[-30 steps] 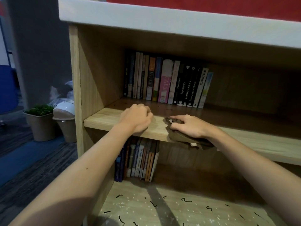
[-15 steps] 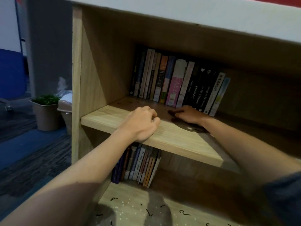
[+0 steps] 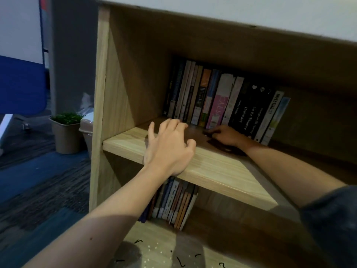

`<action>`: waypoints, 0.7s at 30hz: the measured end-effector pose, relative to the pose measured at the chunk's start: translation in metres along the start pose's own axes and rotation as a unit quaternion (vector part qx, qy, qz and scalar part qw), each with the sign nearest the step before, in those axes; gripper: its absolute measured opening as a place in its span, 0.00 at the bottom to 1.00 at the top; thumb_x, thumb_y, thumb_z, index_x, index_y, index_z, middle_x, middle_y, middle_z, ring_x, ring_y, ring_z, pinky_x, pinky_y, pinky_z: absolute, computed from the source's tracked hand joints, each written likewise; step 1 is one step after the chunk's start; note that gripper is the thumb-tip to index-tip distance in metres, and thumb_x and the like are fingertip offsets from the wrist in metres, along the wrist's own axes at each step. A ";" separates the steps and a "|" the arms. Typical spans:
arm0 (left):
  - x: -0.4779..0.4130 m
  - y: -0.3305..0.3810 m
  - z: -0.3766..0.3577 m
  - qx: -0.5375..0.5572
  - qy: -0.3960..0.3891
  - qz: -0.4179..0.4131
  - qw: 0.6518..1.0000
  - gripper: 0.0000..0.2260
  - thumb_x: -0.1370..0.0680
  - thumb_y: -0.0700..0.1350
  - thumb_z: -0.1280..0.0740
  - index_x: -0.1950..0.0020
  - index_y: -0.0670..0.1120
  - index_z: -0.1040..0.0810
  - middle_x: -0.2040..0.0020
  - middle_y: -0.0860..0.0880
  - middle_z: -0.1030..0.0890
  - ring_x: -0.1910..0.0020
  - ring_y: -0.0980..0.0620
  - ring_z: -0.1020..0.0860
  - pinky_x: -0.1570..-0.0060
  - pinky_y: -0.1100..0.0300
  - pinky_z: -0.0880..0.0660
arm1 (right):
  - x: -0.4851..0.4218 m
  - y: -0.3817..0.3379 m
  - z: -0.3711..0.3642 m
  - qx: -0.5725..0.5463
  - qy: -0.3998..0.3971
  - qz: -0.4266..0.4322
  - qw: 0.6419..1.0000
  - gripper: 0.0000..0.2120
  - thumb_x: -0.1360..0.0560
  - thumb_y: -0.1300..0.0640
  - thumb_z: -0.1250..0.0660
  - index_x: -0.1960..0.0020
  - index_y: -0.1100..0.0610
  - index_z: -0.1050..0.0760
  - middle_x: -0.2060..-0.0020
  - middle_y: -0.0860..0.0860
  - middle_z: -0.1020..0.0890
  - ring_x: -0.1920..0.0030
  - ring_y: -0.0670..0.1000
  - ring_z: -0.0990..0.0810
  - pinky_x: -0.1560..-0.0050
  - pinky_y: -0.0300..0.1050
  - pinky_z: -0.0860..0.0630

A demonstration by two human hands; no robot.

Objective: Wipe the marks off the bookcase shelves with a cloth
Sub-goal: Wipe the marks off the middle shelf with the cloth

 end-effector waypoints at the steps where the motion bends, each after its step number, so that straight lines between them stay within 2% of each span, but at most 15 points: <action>1: 0.000 0.000 0.001 0.004 0.002 0.000 1.000 0.19 0.22 0.50 0.44 0.31 0.49 0.33 0.29 0.52 0.35 0.28 0.55 0.44 0.28 0.49 0.59 | 0.010 -0.008 -0.001 -0.010 -0.008 0.026 1.000 0.15 0.22 0.62 0.42 0.37 0.55 0.25 0.39 0.53 0.23 0.41 0.52 0.25 0.42 0.40 0.33; 4: 0.002 0.001 0.003 0.014 0.004 0.000 1.000 0.20 0.22 0.49 0.44 0.30 0.49 0.34 0.29 0.52 0.36 0.27 0.55 0.45 0.28 0.49 0.59 | 0.041 -0.033 -0.004 -0.015 -0.027 0.077 0.997 0.16 0.23 0.62 0.41 0.37 0.53 0.25 0.38 0.50 0.24 0.38 0.49 0.28 0.37 0.39 0.35; 8: 0.003 0.001 0.005 0.046 0.037 -0.015 0.998 0.19 0.22 0.46 0.43 0.31 0.48 0.32 0.29 0.51 0.34 0.28 0.54 0.43 0.28 0.51 0.55 | 0.097 -0.067 -0.003 -0.034 -0.027 0.135 0.990 0.17 0.25 0.65 0.40 0.39 0.53 0.23 0.45 0.44 0.24 0.44 0.43 0.27 0.45 0.30 0.34; 9: 0.002 0.000 0.006 0.083 0.044 -0.019 0.995 0.17 0.22 0.45 0.43 0.32 0.48 0.30 0.30 0.51 0.33 0.28 0.54 0.42 0.28 0.53 0.52 | 0.113 -0.071 -0.003 -0.042 -0.024 0.148 0.988 0.18 0.26 0.66 0.40 0.40 0.53 0.23 0.45 0.44 0.23 0.44 0.43 0.26 0.42 0.32 0.33; 10: 0.000 -0.002 0.008 0.140 0.052 -0.014 0.989 0.16 0.21 0.43 0.43 0.34 0.48 0.28 0.30 0.50 0.33 0.29 0.54 0.40 0.29 0.55 0.48 | 0.127 -0.075 -0.003 -0.051 -0.022 0.156 0.986 0.18 0.27 0.66 0.39 0.41 0.52 0.22 0.43 0.45 0.22 0.43 0.46 0.24 0.38 0.38 0.32; 12: -0.002 -0.009 0.017 0.287 0.064 0.041 0.955 0.14 0.21 0.39 0.45 0.40 0.48 0.24 0.32 0.51 0.31 0.32 0.54 0.36 0.31 0.58 0.42 | 0.157 -0.083 -0.003 -0.072 -0.025 0.163 0.984 0.20 0.28 0.65 0.40 0.43 0.48 0.21 0.42 0.46 0.20 0.43 0.53 0.21 0.38 0.53 0.28; 13: -0.002 -0.013 0.023 0.357 0.069 0.068 0.929 0.15 0.20 0.37 0.46 0.44 0.48 0.22 0.33 0.51 0.30 0.33 0.54 0.35 0.32 0.57 0.39 | 0.173 -0.088 -0.004 -0.082 -0.025 0.166 0.982 0.20 0.29 0.64 0.40 0.45 0.46 0.20 0.43 0.46 0.20 0.43 0.54 0.21 0.39 0.56 0.28; 15: 0.001 -0.017 0.033 0.447 0.070 0.100 0.886 0.16 0.20 0.36 0.47 0.48 0.47 0.21 0.34 0.50 0.28 0.35 0.54 0.32 0.34 0.59 0.37 | 0.205 -0.093 -0.007 -0.092 -0.022 0.171 0.981 0.20 0.28 0.66 0.40 0.47 0.45 0.20 0.43 0.45 0.20 0.41 0.48 0.23 0.36 0.51 0.29; 16: 0.004 -0.018 0.037 0.458 0.064 0.099 0.881 0.16 0.20 0.35 0.48 0.49 0.48 0.21 0.35 0.50 0.27 0.35 0.54 0.32 0.35 0.60 0.36 | 0.220 -0.095 -0.007 -0.090 -0.022 0.174 0.980 0.21 0.27 0.67 0.40 0.48 0.44 0.20 0.43 0.45 0.20 0.42 0.46 0.23 0.37 0.48 0.28; 17: 0.009 -0.017 0.039 0.449 0.052 0.089 0.887 0.16 0.20 0.36 0.47 0.50 0.48 0.21 0.35 0.50 0.27 0.34 0.53 0.32 0.34 0.59 0.36 | 0.233 -0.098 -0.006 -0.099 -0.012 0.178 0.979 0.21 0.27 0.68 0.40 0.48 0.45 0.20 0.44 0.46 0.20 0.45 0.46 0.21 0.40 0.46 0.26; 19: 0.021 -0.013 0.038 0.385 0.016 0.054 0.921 0.15 0.20 0.36 0.45 0.50 0.51 0.21 0.36 0.52 0.27 0.34 0.53 0.32 0.31 0.52 0.38 | 0.242 -0.099 0.007 -0.139 0.065 0.183 0.971 0.20 0.27 0.69 0.40 0.48 0.48 0.20 0.46 0.47 0.19 0.48 0.45 0.21 0.44 0.41 0.25; 21: 0.035 -0.011 0.035 0.249 -0.013 0.019 0.968 0.13 0.21 0.39 0.43 0.48 0.53 0.22 0.35 0.54 0.27 0.32 0.53 0.35 0.28 0.46 0.48 | 0.227 -0.094 0.023 -0.129 0.139 0.161 0.969 0.18 0.26 0.67 0.41 0.44 0.51 0.21 0.45 0.47 0.20 0.45 0.43 0.23 0.43 0.36 0.27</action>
Point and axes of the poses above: each hand's wrist, its own x-axis away from the middle knuckle, its own z-axis out of the back of the hand, y = z × x, the point moved 2 cm from there along -x, towards the middle knuckle
